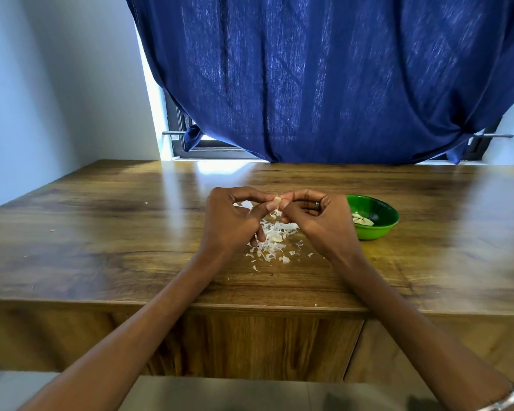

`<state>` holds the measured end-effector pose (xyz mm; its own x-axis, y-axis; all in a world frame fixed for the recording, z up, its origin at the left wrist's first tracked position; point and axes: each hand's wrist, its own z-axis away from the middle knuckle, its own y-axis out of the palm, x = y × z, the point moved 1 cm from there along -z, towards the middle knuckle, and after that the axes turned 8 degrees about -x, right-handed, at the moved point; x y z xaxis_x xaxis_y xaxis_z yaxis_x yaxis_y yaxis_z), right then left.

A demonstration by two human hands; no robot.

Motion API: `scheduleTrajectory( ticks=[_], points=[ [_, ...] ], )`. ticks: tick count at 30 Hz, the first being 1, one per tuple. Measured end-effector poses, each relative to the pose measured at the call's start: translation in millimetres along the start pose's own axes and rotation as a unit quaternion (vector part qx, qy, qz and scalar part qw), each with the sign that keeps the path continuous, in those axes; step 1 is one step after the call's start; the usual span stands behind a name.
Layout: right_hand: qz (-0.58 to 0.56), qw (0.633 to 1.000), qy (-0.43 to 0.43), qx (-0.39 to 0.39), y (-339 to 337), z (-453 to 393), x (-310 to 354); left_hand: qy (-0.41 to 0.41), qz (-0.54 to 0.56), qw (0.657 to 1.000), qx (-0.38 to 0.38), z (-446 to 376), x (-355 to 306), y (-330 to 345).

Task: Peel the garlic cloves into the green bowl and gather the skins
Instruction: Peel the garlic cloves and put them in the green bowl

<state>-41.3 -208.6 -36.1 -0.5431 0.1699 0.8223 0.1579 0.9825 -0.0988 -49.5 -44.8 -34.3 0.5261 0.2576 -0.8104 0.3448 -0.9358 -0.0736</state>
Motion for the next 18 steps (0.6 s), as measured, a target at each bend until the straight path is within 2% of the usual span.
scheduleTrajectory(
  ticks=[18],
  points=[
    [0.061,0.996,-0.068,-0.019,-2.4,0.3,2.1,-0.018,0.047,0.998,0.03,-0.8,-1.8,0.2]
  ],
)
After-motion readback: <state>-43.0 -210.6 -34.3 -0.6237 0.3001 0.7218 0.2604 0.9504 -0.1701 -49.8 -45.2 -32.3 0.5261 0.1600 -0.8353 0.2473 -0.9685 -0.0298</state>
